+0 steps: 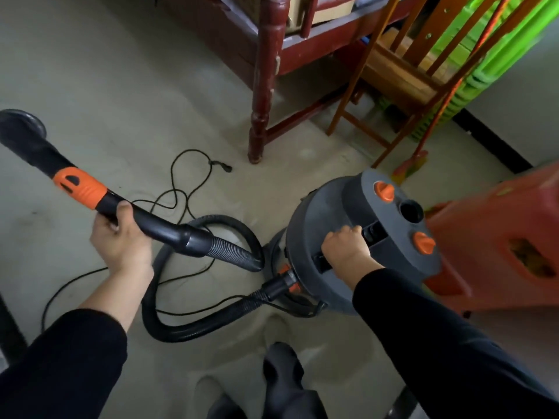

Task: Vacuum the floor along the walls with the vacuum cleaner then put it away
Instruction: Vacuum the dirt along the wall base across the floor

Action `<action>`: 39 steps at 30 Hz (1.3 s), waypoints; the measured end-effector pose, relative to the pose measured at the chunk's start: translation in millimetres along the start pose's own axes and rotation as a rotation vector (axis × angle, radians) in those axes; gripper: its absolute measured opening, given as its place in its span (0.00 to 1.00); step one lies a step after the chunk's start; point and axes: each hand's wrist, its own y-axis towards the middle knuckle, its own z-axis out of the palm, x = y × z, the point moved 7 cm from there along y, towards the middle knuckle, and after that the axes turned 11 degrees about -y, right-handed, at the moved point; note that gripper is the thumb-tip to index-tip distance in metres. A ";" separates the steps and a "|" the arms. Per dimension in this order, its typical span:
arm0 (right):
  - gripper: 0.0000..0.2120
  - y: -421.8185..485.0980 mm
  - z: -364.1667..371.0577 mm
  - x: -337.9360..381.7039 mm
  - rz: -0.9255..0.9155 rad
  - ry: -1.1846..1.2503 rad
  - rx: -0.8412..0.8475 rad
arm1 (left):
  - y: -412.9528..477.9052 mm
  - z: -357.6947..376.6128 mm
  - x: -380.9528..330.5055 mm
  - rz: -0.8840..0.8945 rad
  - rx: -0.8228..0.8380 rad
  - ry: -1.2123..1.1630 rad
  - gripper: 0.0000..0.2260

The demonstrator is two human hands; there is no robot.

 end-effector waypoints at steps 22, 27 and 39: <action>0.22 -44.9 130.4 -64.8 0.234 0.309 0.357 | -70.2 56.6 56.3 -0.178 0.166 -0.050 0.07; 0.24 -37.0 124.6 -59.5 0.141 0.359 0.542 | -73.2 69.9 53.0 -0.202 0.137 -0.079 0.06; 0.26 43.9 -118.8 55.6 -0.295 0.878 -0.217 | -14.1 12.2 22.6 -0.307 -0.075 -0.271 0.09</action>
